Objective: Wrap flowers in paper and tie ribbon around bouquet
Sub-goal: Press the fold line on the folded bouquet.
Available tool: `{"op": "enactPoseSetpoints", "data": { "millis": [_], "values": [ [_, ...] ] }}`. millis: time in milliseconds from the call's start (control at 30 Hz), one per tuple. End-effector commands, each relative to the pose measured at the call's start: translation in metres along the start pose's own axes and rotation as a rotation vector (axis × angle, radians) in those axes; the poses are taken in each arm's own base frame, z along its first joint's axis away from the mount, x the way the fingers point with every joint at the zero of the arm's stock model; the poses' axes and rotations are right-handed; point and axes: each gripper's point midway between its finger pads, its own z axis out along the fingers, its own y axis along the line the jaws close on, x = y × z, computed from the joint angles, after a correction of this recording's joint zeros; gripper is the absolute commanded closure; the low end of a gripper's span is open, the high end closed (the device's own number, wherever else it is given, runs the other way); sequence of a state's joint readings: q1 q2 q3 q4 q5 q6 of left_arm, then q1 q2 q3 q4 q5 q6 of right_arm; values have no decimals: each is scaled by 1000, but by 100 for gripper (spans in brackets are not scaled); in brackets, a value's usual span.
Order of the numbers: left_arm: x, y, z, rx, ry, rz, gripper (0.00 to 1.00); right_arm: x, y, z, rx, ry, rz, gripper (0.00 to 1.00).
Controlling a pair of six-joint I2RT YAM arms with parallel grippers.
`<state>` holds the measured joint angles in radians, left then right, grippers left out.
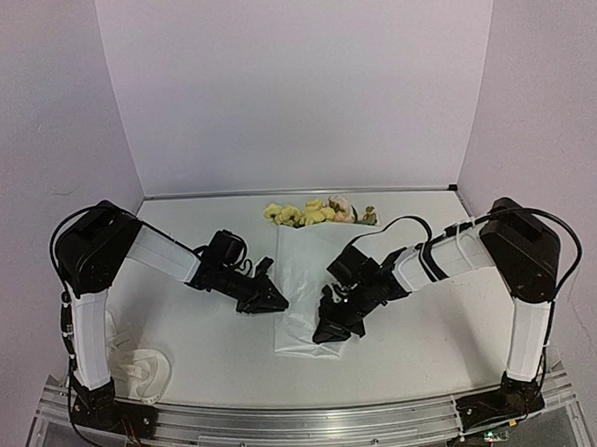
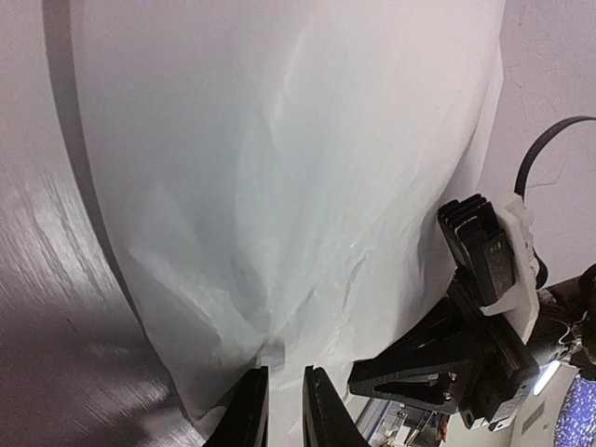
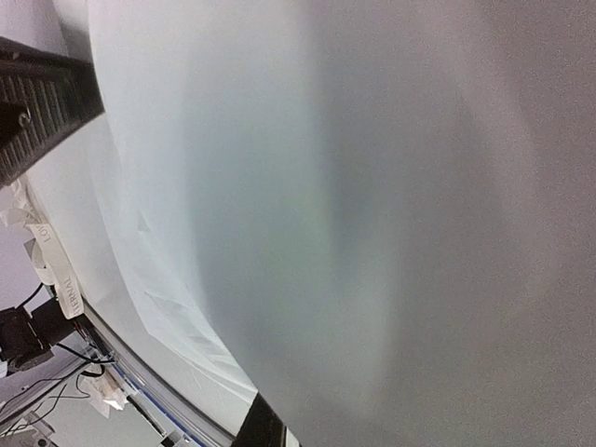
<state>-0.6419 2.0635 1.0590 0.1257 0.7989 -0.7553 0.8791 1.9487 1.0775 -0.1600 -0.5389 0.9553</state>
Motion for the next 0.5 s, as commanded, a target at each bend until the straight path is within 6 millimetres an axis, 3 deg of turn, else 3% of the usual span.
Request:
{"op": "enactPoseSetpoints", "data": {
  "millis": [0, 233, 467],
  "values": [
    [-27, -8, -12, 40, -18, 21, 84, 13, -45, 1, 137, 27, 48, 95],
    [-56, -1, -13, 30, -8, 11, 84, 17, -51, 2, 144, 38, 45, 95],
    [-98, 5, -15, 29, -55, -9, 84, 18, -51, 1, 142, 41, 38, 96]
  ]
}}
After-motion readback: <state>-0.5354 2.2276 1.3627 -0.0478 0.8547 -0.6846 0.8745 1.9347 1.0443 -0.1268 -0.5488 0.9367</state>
